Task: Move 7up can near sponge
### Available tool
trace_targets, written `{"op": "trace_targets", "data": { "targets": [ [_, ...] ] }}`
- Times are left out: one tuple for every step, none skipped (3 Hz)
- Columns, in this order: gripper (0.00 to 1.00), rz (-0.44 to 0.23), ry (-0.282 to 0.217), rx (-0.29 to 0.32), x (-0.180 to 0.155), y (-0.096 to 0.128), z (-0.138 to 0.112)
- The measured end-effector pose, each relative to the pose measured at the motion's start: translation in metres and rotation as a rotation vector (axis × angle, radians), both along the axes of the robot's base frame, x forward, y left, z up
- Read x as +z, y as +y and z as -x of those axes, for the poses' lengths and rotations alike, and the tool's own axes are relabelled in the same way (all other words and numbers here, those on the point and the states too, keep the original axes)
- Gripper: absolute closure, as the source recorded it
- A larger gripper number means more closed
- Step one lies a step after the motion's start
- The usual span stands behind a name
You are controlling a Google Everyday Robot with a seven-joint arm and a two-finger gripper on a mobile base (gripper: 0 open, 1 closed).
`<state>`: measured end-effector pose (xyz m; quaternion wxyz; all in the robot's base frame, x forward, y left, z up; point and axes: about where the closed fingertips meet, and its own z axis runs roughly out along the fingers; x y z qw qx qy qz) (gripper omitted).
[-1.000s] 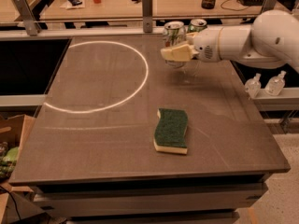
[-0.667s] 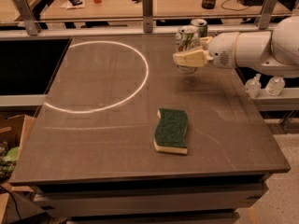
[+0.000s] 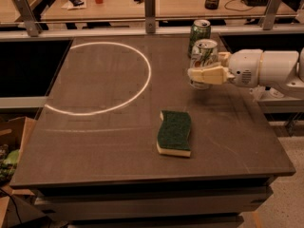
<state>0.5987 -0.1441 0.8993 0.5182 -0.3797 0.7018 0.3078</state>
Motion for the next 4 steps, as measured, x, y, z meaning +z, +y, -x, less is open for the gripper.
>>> {"op": "trace_targets", "data": {
  "targets": [
    [1.00,-0.037,0.034,0.050,-0.003,-0.002,0.025],
    [1.00,-0.032,0.077,0.100,-0.012,0.000,0.054],
    [1.00,0.014,0.071,0.126,-0.025,0.004,0.078],
    [1.00,0.033,0.054,0.128,-0.040,0.011,0.095]
  ]
}}
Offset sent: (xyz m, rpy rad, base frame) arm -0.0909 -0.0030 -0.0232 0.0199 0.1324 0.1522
